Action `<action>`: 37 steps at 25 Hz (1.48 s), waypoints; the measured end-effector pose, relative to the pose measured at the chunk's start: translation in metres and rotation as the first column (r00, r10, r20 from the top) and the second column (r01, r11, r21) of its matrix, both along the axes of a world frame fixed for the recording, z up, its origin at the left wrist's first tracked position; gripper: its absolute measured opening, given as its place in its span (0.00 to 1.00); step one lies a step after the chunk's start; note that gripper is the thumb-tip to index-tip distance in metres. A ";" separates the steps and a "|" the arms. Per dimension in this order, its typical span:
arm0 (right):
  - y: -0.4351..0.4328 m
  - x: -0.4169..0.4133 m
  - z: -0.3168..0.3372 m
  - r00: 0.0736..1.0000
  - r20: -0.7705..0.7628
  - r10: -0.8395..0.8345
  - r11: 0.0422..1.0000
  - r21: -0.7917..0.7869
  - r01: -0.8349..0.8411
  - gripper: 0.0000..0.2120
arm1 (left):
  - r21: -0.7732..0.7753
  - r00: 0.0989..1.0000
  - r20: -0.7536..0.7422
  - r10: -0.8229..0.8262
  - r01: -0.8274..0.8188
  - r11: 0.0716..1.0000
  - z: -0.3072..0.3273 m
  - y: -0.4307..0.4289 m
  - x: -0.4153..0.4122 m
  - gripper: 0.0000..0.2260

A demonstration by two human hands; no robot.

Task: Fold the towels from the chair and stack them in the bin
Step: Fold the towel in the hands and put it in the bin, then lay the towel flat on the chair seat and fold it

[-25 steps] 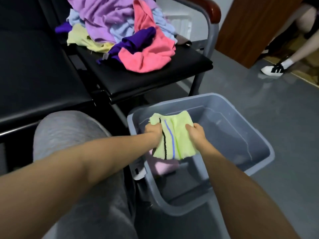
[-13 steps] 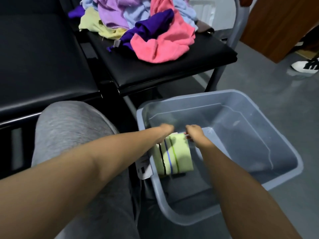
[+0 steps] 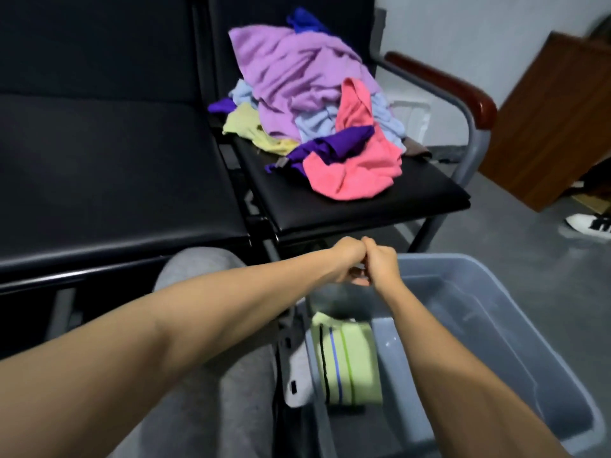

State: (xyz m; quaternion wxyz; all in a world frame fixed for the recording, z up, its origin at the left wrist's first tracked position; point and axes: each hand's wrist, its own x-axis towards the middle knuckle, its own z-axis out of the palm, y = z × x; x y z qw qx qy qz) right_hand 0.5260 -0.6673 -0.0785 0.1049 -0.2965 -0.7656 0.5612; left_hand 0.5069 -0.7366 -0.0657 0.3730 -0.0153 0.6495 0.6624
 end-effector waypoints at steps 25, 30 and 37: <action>-0.042 -0.157 0.116 0.889 -0.389 0.242 0.950 0.283 -0.134 0.34 | 0.392 0.634 -0.510 0.582 -0.431 0.813 0.161 -0.067 -0.213 0.13; -0.091 -0.175 0.183 0.788 -0.518 0.333 0.929 0.036 -0.369 0.29 | 0.294 0.616 -0.669 0.416 -0.295 0.909 0.198 -0.124 -0.204 0.14; -0.157 -0.185 0.207 0.798 -0.325 0.508 0.794 0.536 -0.287 0.12 | 0.172 0.794 -0.561 0.234 -0.165 0.971 0.216 -0.223 -0.192 0.09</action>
